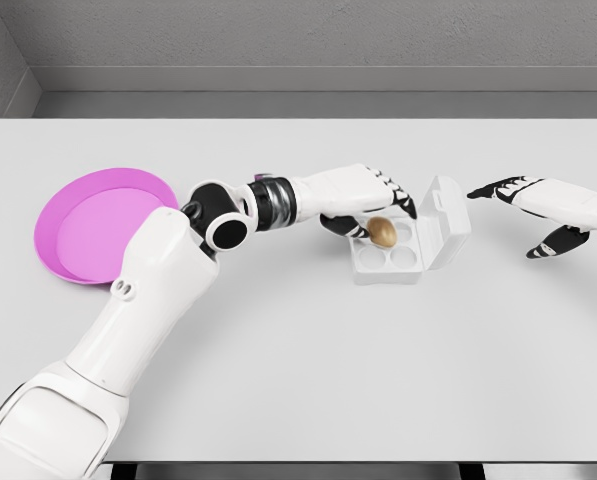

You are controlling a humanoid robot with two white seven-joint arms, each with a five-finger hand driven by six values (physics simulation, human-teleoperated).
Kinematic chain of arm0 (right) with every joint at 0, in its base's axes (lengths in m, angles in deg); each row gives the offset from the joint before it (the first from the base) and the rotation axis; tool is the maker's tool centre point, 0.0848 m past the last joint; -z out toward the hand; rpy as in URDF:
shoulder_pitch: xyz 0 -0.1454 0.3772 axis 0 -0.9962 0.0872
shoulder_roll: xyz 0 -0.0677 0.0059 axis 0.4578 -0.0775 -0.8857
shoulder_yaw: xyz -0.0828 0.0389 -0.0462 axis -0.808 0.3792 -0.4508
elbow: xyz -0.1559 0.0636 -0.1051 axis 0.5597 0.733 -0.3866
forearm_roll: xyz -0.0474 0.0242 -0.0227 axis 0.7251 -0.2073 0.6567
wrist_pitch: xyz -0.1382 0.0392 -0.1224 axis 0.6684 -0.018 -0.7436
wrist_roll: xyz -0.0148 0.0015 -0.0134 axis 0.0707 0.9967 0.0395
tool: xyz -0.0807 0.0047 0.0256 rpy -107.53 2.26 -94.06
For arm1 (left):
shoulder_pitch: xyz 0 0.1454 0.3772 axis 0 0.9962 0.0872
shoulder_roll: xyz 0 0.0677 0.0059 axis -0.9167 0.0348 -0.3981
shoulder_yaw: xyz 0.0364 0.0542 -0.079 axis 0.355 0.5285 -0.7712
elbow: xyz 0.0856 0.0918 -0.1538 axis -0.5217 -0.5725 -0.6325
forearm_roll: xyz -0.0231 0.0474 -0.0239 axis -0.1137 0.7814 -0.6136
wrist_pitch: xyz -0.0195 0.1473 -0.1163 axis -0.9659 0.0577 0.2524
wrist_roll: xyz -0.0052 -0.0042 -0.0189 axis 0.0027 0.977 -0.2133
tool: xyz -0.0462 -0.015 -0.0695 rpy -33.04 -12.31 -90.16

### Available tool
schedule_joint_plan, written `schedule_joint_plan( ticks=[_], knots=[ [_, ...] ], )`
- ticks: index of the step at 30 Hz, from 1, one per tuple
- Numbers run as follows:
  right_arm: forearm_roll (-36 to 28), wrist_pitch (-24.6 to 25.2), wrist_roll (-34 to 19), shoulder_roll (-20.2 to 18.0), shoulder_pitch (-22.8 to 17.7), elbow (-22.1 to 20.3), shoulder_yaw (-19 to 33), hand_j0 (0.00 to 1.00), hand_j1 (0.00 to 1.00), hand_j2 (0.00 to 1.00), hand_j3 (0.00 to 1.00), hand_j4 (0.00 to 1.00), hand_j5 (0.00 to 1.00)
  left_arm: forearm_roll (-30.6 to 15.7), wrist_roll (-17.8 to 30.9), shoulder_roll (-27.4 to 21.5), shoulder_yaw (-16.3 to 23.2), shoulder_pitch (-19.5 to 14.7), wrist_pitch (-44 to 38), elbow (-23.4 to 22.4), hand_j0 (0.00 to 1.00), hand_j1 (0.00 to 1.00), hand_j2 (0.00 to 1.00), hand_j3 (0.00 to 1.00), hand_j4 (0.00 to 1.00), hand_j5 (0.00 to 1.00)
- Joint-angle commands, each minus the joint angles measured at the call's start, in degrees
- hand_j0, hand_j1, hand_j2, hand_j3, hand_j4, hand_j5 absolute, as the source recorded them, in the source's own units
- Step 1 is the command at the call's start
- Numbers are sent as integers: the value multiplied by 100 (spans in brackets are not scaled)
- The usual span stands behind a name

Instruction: Pack egg into the box and close the box lid

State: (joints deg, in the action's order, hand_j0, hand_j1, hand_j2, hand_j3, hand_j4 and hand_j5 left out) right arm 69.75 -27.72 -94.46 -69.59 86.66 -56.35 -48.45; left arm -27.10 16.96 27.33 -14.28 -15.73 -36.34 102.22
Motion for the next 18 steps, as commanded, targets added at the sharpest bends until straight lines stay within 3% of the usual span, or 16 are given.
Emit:
schedule_joint_plan(
  ticks=[1, 5, 7, 9, 13, 16, 18],
  knots=[
    [-40, 16, 2, -6, 0, -2, 8, 100, 100, 100, 100, 100, 100, -47, -3, 0, -73, -17, -14, 165, 84, 84, 84, 84, 84, 84],
    [-40, 16, 2, -15, 0, -2, -1, 100, 100, 100, 100, 100, 100, -91, -3, 0, -336, 26, -6, 385, 99, 99, 99, 99, 99, 99],
    [-40, 16, 2, -15, 0, -2, 8, 100, 100, 100, 100, 100, 100, -100, -3, 0, -565, 114, -6, 473, 100, 100, 100, 100, 100, 100],
    [-40, 16, 2, -15, 0, -2, -1, 100, 100, 100, 100, 100, 100, -144, -3, -324, -881, 167, 47, 490, 100, 100, 100, 100, 100, 100],
    [-40, 16, 2, -15, 0, -11, 8, 100, 100, 100, 100, 100, 100, -925, -3, -1159, -1066, 334, 56, 929, 100, 100, 100, 100, 100, 100],
    [-40, 16, 2, -6, 0, -2, -1, 100, 100, 100, 100, 100, 100, -1997, -3, -2047, -1294, 747, 100, 1984, 100, 100, 100, 100, 100, 100],
    [-40, 16, 2, -6, 0, -2, -1, 100, 100, 100, 100, 100, 100, -2543, -3, -2689, -1742, 1072, 767, 2468, 100, 100, 100, 100, 100, 100]
  ],
)
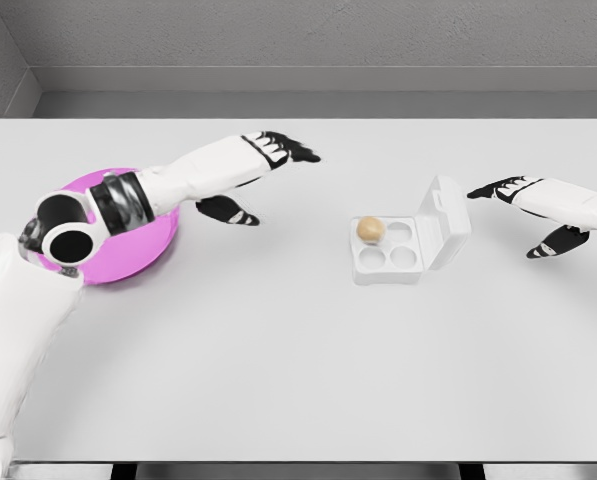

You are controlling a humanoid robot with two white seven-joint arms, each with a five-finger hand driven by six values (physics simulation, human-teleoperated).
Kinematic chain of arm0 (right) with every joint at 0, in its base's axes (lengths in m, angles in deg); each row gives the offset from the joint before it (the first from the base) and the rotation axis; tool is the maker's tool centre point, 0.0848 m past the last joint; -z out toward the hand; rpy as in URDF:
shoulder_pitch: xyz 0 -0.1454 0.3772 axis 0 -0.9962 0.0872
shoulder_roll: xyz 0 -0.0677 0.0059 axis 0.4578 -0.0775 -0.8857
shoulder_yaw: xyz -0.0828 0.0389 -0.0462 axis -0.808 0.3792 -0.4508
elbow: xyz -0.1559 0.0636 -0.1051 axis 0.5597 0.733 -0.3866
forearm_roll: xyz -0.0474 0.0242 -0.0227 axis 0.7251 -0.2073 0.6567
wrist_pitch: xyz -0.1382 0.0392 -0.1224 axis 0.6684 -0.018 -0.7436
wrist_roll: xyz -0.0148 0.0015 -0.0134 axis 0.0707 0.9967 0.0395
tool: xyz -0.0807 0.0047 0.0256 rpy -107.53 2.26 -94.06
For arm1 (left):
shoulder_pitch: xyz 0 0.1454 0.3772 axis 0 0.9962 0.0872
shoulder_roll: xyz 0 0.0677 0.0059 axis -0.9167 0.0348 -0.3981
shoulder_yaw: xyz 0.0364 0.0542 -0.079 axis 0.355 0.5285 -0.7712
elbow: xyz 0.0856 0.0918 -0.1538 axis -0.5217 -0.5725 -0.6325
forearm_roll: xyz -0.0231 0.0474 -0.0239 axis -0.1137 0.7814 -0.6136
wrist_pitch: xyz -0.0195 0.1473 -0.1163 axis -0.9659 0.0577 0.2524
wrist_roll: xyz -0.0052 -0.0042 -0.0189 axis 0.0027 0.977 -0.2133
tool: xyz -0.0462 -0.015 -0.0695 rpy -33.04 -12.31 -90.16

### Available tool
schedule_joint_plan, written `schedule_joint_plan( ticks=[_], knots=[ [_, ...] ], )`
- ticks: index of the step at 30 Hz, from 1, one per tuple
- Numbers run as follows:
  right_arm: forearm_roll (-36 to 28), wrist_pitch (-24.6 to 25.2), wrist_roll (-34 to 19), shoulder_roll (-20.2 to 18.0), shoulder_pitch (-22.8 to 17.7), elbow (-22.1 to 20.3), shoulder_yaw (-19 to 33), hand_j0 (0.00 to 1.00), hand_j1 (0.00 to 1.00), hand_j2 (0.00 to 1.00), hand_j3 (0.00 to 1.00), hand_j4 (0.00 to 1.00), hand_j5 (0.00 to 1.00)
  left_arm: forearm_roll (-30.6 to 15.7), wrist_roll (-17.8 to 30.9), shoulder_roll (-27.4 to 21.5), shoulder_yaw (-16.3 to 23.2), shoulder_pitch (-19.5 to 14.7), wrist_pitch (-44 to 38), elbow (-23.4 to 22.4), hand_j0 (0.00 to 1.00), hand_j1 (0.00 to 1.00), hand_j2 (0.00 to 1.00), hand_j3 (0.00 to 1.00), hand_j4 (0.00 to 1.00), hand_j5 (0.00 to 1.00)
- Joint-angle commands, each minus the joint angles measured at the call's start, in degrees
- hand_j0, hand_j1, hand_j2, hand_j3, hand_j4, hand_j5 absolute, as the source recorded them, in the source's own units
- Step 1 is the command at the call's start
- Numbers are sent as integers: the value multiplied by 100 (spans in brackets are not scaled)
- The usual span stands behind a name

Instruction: Pack egg into the box and close the box lid

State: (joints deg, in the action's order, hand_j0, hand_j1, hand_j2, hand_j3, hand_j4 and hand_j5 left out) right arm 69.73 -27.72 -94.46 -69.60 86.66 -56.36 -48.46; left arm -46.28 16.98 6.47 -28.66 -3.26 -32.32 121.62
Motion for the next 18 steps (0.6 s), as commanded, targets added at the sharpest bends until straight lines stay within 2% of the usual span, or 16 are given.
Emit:
schedule_joint_plan(
  ticks=[1, 3, 4, 5, 6, 7, 10, 12, 13, 18],
  knots=[
    [-38, 16, 2, -5, 0, -1, 0, 100, 100, 100, 100, 100, 100, -853, -5, -708, -699, 35, 394, 546, 100, 100, 100, 100, 100, 100],
    [-29, 16, 2, -5, 0, -1, 0, 100, 100, 100, 100, 100, 100, -1652, -5, -945, -1481, 554, 394, 520, 100, 100, 100, 100, 100, 100],
    [-38, 16, 2, -5, 0, -1, 0, 100, 100, 100, 100, 100, 100, -2030, -5, -1121, -1631, 703, 394, 458, 100, 100, 100, 100, 100, 100],
    [-38, 16, 2, 4, 0, -1, 0, 100, 100, 100, 100, 100, 100, -2216, -5, -1279, -1754, 958, 394, 274, 100, 100, 100, 100, 100, 100],
    [-38, 16, 2, -5, 0, -10, 0, 100, 100, 100, 100, 100, 100, -2216, -5, -1306, -1947, 1090, 394, 2, 100, 100, 100, 100, 100, 100],
    [-38, 16, 2, -5, 0, -10, 0, 100, 100, 100, 100, 100, 100, -2216, -5, -1297, -2071, 1134, 394, -473, 100, 100, 100, 100, 100, 100],
    [-38, 16, 2, 12, -18, -10, -96, 100, 100, 100, 100, 100, 100, -2146, -5, -1244, -2071, 1257, 394, -1097, 100, 100, 100, 100, 100, 100],
    [-38, 16, 2, 12, -26, -27, -167, 100, 100, 100, 100, 100, 100, -2119, -5, -1271, -2045, 1336, 394, -1053, 100, 100, 100, 100, 100, 100],
    [-21, 16, 2, 12, -44, -237, -228, 100, 100, 100, 100, 100, 100, -1961, -5, -1244, -2044, 1389, 394, -1036, 100, 100, 100, 100, 100, 100],
    [-56, 16, 2, 12, -202, -765, -237, 100, 100, 100, 100, 100, 100, -1873, -5, -1236, -2036, 1398, 394, -1036, 100, 100, 100, 100, 100, 100]
  ],
)
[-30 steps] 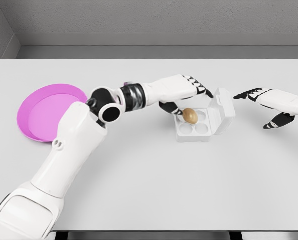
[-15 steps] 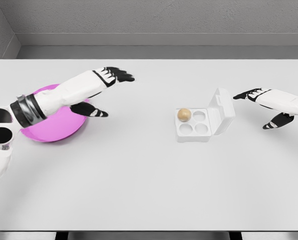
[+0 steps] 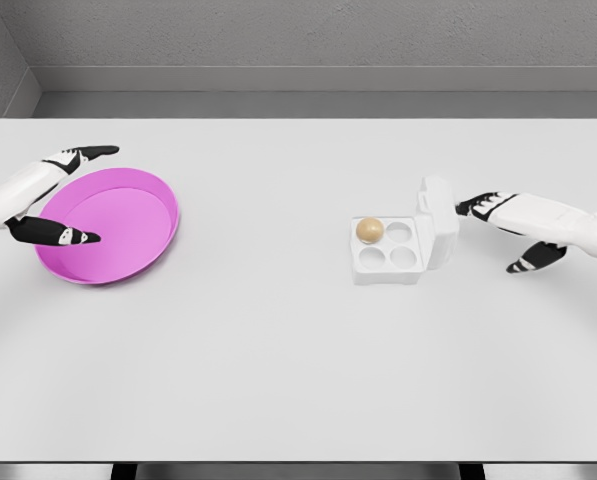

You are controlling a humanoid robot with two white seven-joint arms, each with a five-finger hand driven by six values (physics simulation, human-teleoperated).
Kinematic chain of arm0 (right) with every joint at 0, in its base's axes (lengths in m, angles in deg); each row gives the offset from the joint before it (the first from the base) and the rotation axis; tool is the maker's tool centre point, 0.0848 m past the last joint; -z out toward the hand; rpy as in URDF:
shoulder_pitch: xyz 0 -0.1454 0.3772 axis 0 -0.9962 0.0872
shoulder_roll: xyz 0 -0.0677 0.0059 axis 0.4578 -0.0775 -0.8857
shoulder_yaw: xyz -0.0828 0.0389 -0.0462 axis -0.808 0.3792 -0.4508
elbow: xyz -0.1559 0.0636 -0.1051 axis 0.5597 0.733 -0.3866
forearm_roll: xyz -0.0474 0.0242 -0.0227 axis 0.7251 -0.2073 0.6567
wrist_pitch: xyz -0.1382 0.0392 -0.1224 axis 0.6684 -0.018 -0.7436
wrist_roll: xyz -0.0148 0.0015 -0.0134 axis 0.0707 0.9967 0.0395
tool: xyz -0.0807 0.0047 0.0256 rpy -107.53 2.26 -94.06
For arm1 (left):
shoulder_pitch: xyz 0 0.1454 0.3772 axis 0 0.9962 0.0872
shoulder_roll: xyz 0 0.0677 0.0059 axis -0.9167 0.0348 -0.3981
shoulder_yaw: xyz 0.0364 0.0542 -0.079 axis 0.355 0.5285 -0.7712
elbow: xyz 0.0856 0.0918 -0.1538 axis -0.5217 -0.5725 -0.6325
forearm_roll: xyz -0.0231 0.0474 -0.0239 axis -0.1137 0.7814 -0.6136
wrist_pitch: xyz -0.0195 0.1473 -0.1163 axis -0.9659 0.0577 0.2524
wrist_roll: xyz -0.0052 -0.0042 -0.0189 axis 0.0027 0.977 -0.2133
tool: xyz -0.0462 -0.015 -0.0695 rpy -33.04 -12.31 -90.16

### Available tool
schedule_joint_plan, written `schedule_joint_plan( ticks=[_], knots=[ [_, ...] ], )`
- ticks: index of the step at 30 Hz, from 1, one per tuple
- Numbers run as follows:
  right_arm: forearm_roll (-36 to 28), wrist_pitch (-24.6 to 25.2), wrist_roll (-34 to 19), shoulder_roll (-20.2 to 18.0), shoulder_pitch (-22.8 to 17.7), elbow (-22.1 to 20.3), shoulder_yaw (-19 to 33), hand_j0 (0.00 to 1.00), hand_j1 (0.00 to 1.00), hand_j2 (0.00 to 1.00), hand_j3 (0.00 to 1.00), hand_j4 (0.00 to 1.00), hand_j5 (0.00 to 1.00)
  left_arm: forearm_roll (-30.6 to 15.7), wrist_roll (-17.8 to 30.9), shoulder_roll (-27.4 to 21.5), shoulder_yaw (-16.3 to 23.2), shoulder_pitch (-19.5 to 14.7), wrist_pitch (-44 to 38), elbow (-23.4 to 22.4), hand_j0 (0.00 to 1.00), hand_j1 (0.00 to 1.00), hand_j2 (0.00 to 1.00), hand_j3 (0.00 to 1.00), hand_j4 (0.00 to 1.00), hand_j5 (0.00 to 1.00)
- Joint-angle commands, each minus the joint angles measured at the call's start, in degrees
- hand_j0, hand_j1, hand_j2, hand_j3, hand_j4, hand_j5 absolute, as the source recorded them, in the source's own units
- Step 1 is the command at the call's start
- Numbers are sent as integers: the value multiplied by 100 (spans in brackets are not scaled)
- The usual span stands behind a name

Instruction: Pack egg into the box and close the box lid

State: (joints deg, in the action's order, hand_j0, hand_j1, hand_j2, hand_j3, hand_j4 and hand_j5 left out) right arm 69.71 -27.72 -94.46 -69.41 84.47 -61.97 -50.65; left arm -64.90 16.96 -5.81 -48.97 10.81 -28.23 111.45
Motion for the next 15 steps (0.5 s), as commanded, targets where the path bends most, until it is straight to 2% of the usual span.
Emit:
schedule_joint_plan(
  ticks=[1, 8, 13, 14, 15],
  knots=[
    [-53, 16, 2, -6, -9, -292, -9, 100, 100, 100, 100, 100, 100, -11, -3, 2, -5, 0, -14, -19, 100, 100, 100, 100, 100, 100],
    [-88, 16, 2, -6, -106, -714, 44, 100, 100, 100, 100, 100, 100, 24, -3, 2, -14, 79, -14, -46, 100, 100, 100, 100, 100, 100],
    [-88, 16, 2, -6, -106, -652, 280, 100, 100, 100, 100, 100, 100, 42, -3, 46, -5, 79, -14, -37, 100, 100, 100, 100, 100, 100],
    [-79, 16, 2, -6, -114, -582, 597, 100, 100, 100, 100, 100, 100, 112, -3, 46, -5, 79, -14, -37, 100, 100, 100, 100, 100, 100],
    [-79, 16, 2, -6, -132, -275, 799, 100, 100, 100, 100, 100, 100, 121, -3, 54, -5, 79, -14, -37, 100, 100, 100, 100, 100, 100]
  ],
)
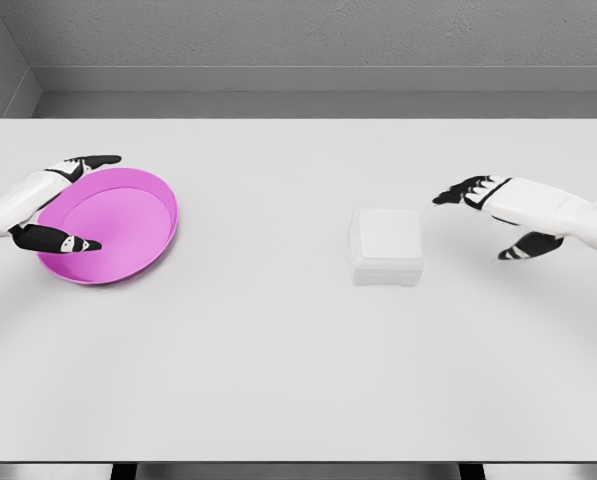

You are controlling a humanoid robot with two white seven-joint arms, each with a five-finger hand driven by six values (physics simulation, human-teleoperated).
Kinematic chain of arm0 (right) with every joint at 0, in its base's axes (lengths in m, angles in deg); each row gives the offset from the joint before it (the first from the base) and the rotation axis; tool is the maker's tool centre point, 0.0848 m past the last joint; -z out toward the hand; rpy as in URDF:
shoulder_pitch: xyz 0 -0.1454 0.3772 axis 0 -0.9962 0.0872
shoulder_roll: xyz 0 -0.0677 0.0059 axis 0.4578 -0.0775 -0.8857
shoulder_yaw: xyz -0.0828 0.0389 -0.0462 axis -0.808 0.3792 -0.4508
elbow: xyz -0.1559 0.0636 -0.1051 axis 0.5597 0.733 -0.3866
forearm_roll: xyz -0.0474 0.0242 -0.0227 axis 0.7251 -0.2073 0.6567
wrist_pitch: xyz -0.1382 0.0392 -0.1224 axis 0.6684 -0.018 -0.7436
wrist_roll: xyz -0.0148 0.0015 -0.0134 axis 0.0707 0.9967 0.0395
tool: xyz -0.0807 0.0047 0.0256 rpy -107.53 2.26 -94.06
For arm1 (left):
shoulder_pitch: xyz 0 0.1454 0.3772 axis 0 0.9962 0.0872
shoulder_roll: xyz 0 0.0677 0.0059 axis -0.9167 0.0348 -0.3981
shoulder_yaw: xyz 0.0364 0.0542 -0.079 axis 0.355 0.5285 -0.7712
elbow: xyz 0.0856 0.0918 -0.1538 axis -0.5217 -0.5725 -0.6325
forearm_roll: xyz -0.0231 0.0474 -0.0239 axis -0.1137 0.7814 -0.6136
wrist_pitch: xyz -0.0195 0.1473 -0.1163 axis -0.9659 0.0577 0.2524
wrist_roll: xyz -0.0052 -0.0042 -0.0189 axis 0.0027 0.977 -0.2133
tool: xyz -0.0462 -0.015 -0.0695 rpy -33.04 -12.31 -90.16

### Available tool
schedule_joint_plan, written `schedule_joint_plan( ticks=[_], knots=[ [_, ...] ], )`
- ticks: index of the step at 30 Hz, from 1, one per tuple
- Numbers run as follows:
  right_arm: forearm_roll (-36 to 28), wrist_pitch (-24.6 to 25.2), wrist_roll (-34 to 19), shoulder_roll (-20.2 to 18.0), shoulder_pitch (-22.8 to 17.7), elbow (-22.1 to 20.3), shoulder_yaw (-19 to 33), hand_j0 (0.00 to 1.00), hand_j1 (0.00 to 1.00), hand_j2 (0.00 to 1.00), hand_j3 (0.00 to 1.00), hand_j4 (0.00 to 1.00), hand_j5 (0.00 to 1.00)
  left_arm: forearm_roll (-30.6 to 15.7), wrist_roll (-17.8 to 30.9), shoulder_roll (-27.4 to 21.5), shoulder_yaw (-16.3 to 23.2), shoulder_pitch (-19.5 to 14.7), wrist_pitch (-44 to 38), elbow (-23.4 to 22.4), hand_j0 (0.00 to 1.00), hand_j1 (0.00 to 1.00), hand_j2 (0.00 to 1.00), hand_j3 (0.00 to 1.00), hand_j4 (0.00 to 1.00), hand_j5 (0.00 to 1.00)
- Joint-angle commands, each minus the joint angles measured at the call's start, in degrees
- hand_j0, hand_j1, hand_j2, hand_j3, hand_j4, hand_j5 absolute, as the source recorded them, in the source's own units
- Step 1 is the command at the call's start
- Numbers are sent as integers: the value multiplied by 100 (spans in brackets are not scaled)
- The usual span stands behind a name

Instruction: Pack egg into the box and close the box lid

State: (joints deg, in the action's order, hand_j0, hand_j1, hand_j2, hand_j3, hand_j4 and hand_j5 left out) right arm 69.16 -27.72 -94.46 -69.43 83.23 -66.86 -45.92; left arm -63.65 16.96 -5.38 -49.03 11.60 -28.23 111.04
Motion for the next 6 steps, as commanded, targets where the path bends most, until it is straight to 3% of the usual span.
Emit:
schedule_joint_plan(
  ticks=[1, 3, 6],
  knots=[
    [-25, 15, 2, -5, 0, 451, 414, 100, 100, 100, 100, 100, 100, 13, -3, 19, 1, 0, -15, -5, 100, 100, 100, 100, 100, 100],
    [-25, 15, 2, -14, 9, 767, 695, 100, 100, 100, 100, 100, 100, 30, -3, 20, 1, 0, -15, 4, 100, 100, 100, 100, 100, 100],
    [-25, 15, 2, -5, 9, 820, 783, 100, 100, 100, 100, 100, 100, 39, -3, 20, 1, 0, -15, 4, 100, 100, 100, 100, 100, 100]
  ],
)
